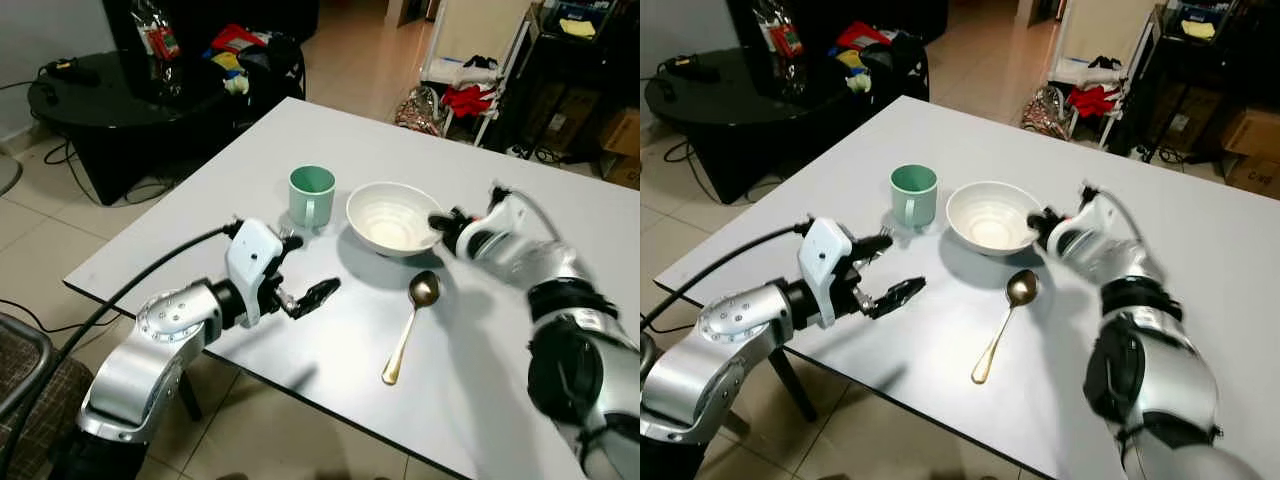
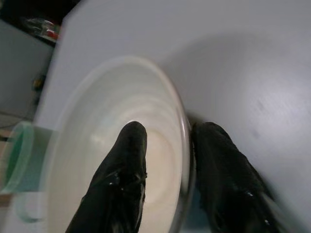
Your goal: Setting the table
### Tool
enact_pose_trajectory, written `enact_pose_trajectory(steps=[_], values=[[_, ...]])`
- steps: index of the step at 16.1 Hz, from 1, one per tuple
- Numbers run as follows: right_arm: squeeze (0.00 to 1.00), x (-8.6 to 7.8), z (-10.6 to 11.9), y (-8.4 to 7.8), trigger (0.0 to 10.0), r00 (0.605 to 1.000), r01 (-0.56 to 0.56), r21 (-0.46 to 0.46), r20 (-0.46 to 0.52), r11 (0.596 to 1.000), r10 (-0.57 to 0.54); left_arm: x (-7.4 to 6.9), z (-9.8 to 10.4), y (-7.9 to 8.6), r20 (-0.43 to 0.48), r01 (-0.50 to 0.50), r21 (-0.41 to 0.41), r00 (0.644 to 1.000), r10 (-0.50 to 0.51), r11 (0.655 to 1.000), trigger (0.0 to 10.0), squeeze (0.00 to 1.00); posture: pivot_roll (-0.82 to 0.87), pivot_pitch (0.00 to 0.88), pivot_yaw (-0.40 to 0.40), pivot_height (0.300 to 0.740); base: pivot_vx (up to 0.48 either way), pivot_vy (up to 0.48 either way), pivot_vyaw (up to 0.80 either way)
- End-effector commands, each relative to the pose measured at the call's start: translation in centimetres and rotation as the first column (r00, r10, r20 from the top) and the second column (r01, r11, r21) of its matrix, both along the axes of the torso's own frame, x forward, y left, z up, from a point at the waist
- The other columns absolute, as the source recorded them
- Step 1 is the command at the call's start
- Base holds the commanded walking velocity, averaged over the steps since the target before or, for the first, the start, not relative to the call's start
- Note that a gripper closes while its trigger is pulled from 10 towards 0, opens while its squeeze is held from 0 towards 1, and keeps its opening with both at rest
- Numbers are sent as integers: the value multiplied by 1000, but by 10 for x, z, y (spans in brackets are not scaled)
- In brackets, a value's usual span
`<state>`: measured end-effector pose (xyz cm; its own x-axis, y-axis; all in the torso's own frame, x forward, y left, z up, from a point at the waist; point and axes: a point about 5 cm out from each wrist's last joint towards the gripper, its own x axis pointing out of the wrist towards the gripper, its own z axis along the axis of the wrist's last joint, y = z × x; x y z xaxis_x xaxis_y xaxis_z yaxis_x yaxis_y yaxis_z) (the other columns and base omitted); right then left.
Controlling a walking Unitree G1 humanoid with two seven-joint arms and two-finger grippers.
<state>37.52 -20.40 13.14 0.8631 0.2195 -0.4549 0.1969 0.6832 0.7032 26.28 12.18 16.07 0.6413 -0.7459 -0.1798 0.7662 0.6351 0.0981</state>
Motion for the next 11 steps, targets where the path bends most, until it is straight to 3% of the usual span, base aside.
enact_pose_trajectory(steps=[1,3,4,5,6,7,8,9,10,11], values=[[1000,-3,9,-5,10000,1000,-5,18,23,1000,5,2,3,3,9,-3,0,1000,3,1000,10000,0,-13,0,-47,740,0,0,0],[1000,-23,20,-6,10000,996,-24,-6,89,1000,24,1,4,4,17,3,-15,1000,-2,1000,10000,0,-23,0,-37,740,0,0,0],[647,-34,26,-6,10000,990,-24,-48,138,999,31,0,4,4,17,2,-27,1000,-1,1000,10000,0,-28,0,-33,740,0,0,0],[0,-47,35,-6,10000,973,1,-116,228,993,25,1,7,5,31,-9,-44,999,10,999,10000,0,-33,0,-28,740,0,0,0],[0,-63,42,0,10000,953,-21,-180,292,984,74,0,9,6,28,-26,-72,999,28,997,10000,0,-36,0,-24,740,0,0,0],[0,-84,43,12,10000,919,-50,-307,360,950,164,-2,7,7,26,-59,-79,998,61,995,10000,0,-41,0,-20,740,0,0,0],[0,-92,44,17,10000,906,-59,-347,376,936,196,-3,7,8,25,-71,-80,997,73,994,10000,0,-42,0,-20,740,0,0,0],[0,-116,46,24,10000,854,55,-541,461,839,241,-5,6,11,59,-192,-102,978,199,976,10000,0,-40,0,-23,740,0,0,800],[329,-127,52,32,10000,814,101,-601,508,793,281,-2,10,16,93,-327,-148,935,342,933,10000,0,-39,0,-21,740,0,0,800],[545,-132,54,36,10000,804,128,-609,526,783,277,-1,12,20,105,-406,-176,898,427,897,10000,0,-38,0,-19,740,0,0,800]])
